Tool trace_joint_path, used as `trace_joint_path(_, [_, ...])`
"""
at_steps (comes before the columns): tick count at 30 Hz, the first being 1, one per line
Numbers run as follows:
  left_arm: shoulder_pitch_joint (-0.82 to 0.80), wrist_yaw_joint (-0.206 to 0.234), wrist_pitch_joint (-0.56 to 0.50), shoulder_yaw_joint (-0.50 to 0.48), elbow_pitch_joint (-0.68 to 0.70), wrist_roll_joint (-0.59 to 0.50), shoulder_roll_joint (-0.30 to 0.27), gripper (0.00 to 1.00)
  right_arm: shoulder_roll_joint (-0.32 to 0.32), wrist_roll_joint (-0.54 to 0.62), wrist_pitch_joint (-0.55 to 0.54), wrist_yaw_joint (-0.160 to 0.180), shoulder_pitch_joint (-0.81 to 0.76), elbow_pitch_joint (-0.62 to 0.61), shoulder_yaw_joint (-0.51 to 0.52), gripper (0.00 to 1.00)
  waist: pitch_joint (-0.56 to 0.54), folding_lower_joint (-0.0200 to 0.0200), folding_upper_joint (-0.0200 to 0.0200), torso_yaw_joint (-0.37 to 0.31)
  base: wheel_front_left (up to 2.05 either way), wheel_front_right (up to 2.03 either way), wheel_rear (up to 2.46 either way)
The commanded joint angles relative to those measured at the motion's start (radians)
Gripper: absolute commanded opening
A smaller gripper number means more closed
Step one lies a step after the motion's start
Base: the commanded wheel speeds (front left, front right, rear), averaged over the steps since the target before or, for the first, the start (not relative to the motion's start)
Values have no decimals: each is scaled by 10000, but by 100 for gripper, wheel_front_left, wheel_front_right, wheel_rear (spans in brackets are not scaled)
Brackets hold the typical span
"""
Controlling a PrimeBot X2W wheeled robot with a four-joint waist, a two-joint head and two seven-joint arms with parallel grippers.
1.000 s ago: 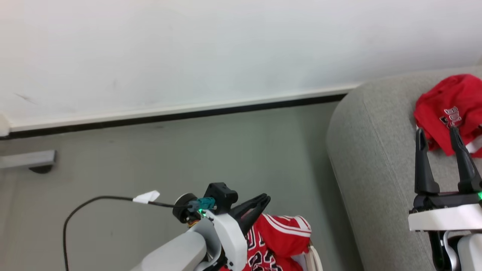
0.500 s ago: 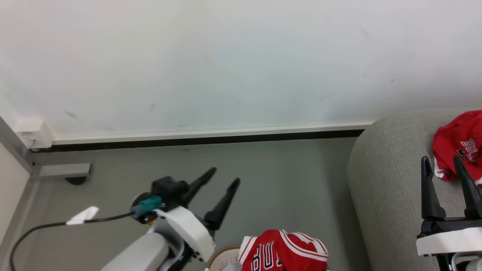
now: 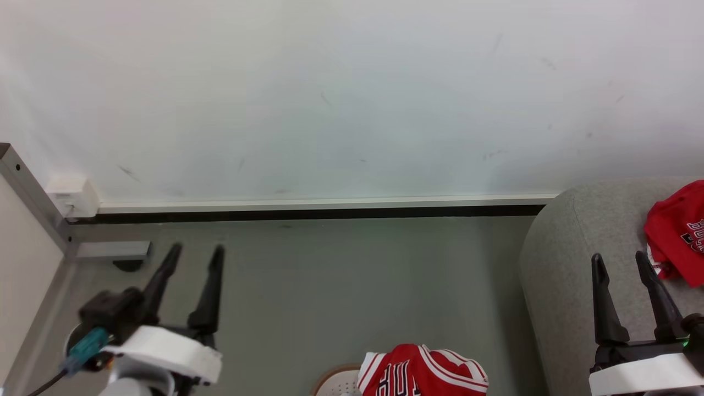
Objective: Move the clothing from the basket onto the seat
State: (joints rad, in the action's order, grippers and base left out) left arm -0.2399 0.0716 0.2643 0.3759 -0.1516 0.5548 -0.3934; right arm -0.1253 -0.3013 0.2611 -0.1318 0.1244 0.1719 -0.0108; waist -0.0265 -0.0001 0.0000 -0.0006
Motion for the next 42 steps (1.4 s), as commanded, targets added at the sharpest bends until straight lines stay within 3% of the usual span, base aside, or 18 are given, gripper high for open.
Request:
trace_joint_path(1, [267,37,-1,-227,66,-182,60,100,15,-33,26,22,-129,-24,-5,100,2,1,0,-22,0,0,0])
trace_joint_path(9, [1530,-372,1,-1772,-9,-925,872,100,255,100,26,24,-297,38,-189,100,62,1,0,-101,0,0,0])
trace_joint_path(27, [1525,-1407,-1,-2903,-440,-2199,2072,100,203,132,26,24,28,148,-473,100,110,1,0,-215,0,0,0])
trace_joint_path(34, [1443,-1654,-1,-3019,-562,-2454,2380,100,147,94,26,23,138,129,-525,100,200,1,0,-367,0,0,0])
trace_joint_path(42, [1051,-1939,-1,-2401,-1057,-2722,2766,100,120,118,26,23,59,-1,-308,100,811,1,0,-904,0,0,0])
